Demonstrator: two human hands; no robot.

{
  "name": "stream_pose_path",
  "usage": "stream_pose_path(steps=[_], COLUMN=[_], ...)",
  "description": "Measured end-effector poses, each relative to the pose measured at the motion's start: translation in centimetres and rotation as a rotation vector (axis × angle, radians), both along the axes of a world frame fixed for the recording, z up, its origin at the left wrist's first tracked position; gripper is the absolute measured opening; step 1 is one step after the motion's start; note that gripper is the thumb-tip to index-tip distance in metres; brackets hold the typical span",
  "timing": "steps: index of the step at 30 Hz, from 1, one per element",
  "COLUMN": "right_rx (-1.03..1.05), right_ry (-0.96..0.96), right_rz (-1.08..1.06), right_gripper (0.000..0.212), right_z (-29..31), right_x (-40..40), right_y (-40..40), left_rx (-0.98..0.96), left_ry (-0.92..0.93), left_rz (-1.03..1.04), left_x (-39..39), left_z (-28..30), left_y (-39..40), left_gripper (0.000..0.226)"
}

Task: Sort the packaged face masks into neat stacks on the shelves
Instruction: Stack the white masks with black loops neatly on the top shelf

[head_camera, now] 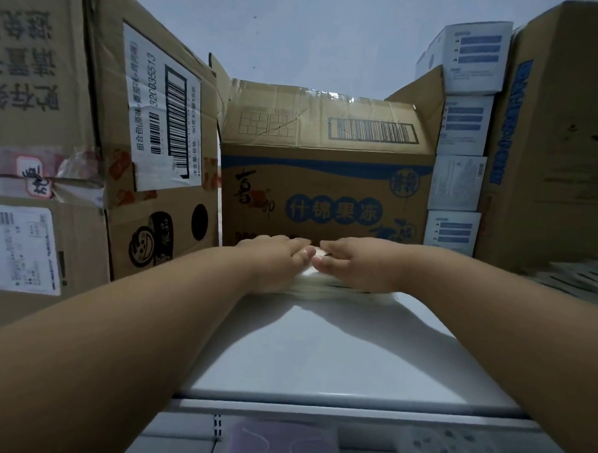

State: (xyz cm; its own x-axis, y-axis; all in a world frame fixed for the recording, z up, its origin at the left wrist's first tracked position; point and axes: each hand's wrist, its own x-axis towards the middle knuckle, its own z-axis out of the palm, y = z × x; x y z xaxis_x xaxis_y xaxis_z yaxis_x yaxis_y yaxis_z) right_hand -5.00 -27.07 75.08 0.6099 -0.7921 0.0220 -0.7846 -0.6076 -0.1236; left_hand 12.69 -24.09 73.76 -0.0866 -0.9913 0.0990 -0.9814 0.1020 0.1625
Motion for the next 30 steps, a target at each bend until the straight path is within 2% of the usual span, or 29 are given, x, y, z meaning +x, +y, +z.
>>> stream_pose_path(steps=[3,6,9,14,18,20,22,25,30], right_rx=[0.065,0.093,0.09,0.043,0.046,0.103,0.167,0.173,0.202], right_ry=[0.1,0.191,0.177,0.198,0.212,0.19,0.175,0.179,0.208], right_rz=[0.007,-0.015,0.011,0.01,-0.007,-0.002,0.002,-0.014,-0.014], right_gripper=[0.087,0.106,0.113,0.113,0.11,0.107,0.102,0.097,0.101], right_z=[1.2,1.4,0.3,-0.4,-0.1,0.3,0.9,1.9,2.8], right_x=[-0.4,-0.4,-0.3,-0.3,-0.2,-0.3,-0.4,-0.4,0.1], right_y=[0.0,-0.4,-0.9,-1.1,-0.8,-0.9,-1.2,-1.6,-1.9], left_rx=[0.086,0.124,0.147,0.071,0.09,0.158,0.258,0.29,0.332], left_ry=[0.025,-0.111,-0.168,-0.181,-0.135,-0.051,0.008,-0.064,-0.119], left_rz=[-0.022,-0.02,-0.017,0.007,0.036,0.024,-0.027,-0.026,0.0], left_x=[0.5,0.7,0.8,0.4,0.6,0.8,0.9,1.1,1.6], left_z=[0.9,2.0,1.7,-0.2,-0.4,0.1,1.4,3.4,3.8], left_y=[-0.2,-0.5,-0.8,0.0,0.1,0.2,0.5,0.7,-0.7], left_gripper=[0.068,0.074,0.071,0.063,0.064,0.073,0.09,0.109,0.107])
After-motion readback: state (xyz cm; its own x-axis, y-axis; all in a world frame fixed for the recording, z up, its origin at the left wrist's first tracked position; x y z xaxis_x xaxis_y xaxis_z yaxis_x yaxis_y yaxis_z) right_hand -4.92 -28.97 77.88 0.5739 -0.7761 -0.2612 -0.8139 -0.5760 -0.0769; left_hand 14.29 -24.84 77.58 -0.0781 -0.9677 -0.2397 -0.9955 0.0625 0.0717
